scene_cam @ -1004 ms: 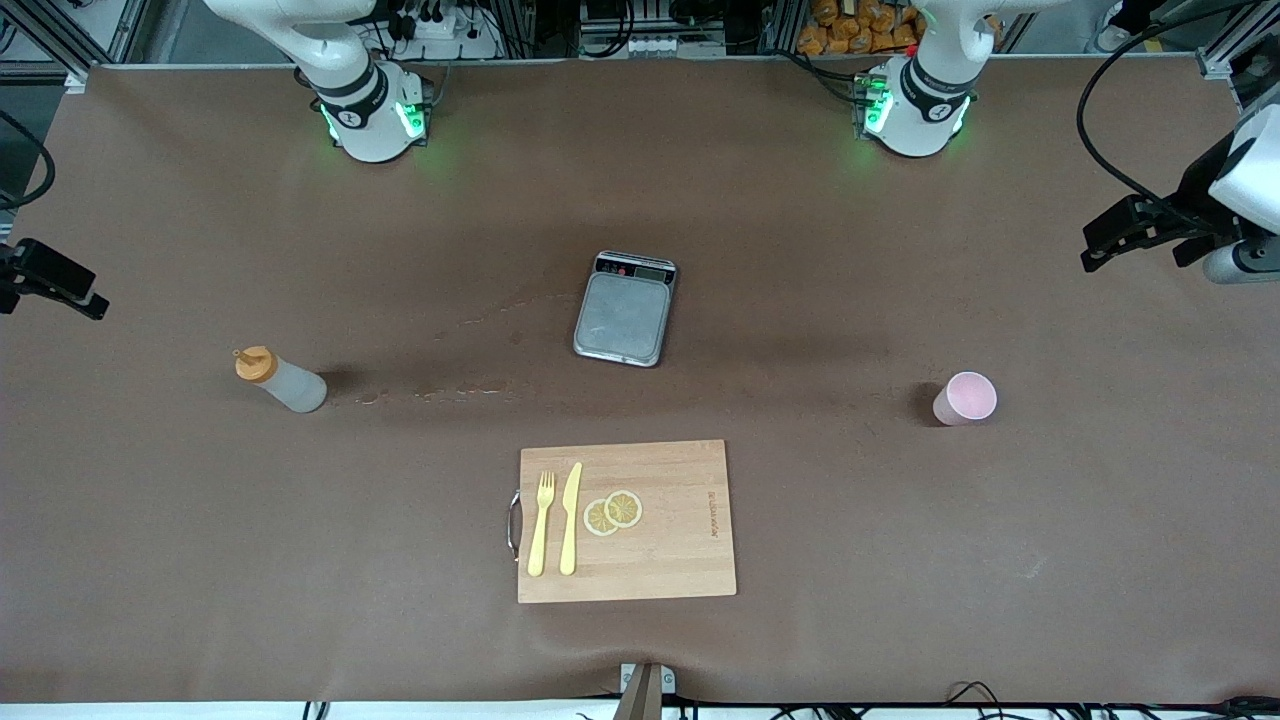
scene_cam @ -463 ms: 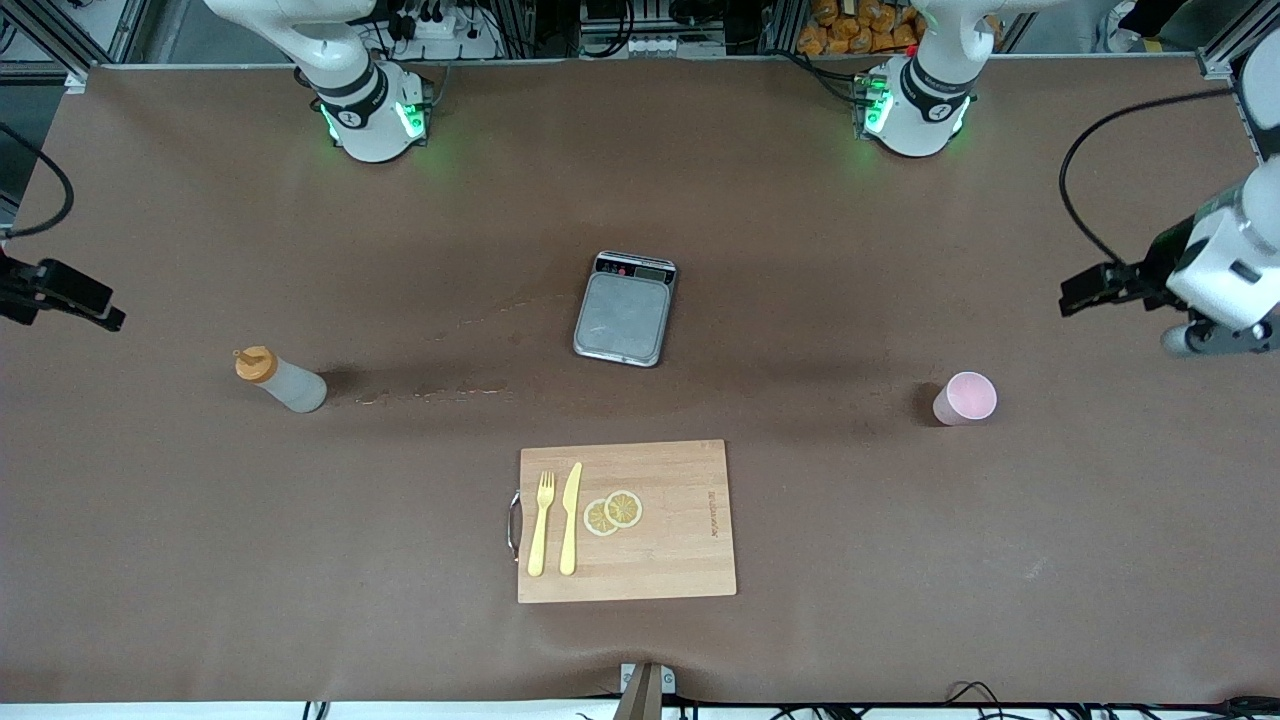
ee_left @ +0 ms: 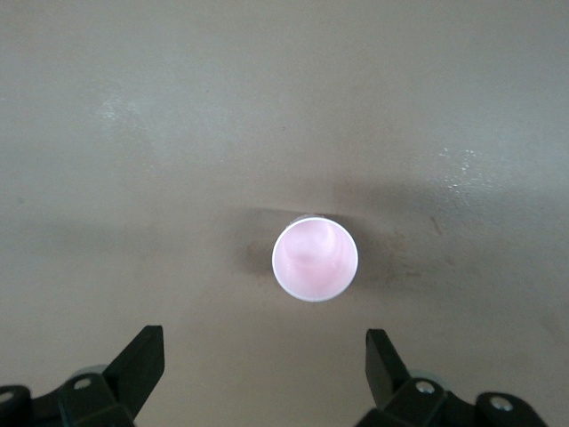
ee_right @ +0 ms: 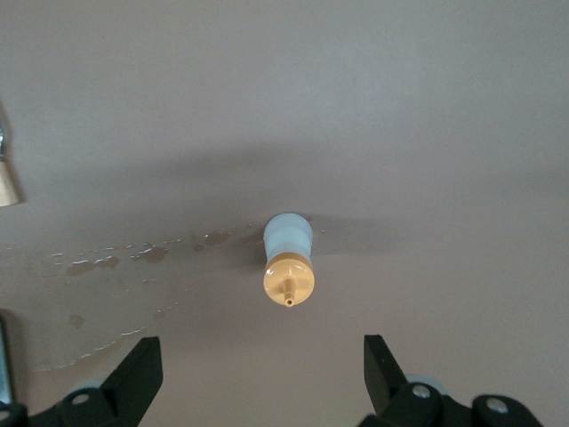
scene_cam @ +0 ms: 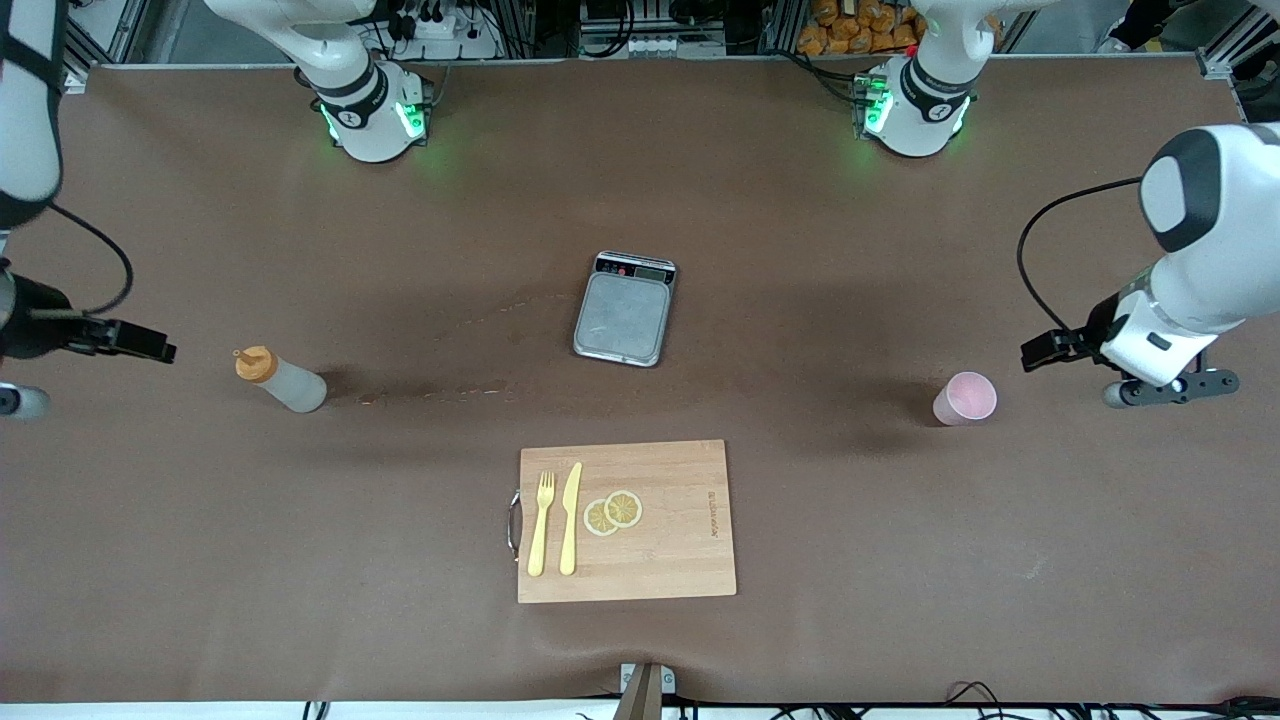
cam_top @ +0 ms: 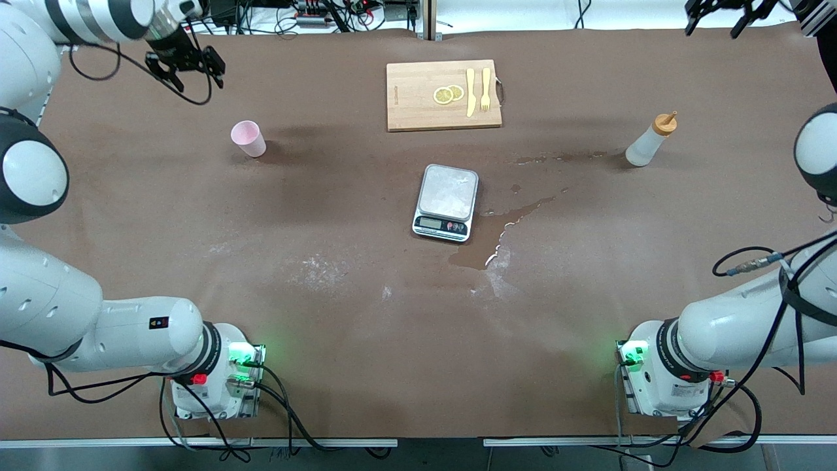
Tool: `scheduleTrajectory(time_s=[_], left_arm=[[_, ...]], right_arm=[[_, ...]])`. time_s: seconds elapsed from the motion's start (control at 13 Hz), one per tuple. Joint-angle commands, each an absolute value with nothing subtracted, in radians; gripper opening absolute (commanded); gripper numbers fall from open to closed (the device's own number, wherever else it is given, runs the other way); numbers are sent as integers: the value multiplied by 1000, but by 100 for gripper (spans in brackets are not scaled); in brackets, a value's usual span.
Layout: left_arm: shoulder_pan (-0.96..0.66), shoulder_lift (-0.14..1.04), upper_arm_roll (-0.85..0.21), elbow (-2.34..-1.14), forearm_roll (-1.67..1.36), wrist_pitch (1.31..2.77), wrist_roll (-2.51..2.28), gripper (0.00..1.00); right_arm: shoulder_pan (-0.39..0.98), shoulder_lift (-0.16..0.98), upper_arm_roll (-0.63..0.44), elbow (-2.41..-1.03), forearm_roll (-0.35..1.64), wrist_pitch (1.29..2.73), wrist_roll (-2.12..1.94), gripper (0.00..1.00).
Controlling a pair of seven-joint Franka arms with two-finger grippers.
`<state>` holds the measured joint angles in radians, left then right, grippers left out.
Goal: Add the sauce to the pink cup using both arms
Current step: 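Grasp the pink cup with the left gripper while the right gripper grasps the bottle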
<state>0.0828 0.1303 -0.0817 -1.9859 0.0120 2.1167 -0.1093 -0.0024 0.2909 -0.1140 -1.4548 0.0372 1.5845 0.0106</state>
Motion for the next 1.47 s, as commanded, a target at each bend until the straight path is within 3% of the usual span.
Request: scheduleTrajectory(time_s=[0.0,0.23,0.46,0.69,0.93,1.08,1.39], left_arm=[[104,159,-83,-2093,9,2293,-91,100],[124,230,-83,-2163,51,2476,-87,100],[132,284,-86,-2161,51,2488,-92,100],[132,325,-86,-2163,40,2519,-101,100],[130,345,-89,-2163,37,2526,-107,99],[130,353,-91,-2163,37,2525,-107,76],[126,353,-95,-2164,35,2525,-117,10]], right_arm=[[-41,367,-109,-1451,45,1566,-8,100],[-110,405,-109,-1497,49,1563,-14,100],[-162,445,-109,-1496,99,1546,1,100],[-283,520,-110,-1491,328,1490,66,100],[-314,577,-109,-1491,368,1467,196,100],[-339,615,-109,-1491,415,1466,257,100],[-387,712,-109,-1490,567,1468,423,100]])
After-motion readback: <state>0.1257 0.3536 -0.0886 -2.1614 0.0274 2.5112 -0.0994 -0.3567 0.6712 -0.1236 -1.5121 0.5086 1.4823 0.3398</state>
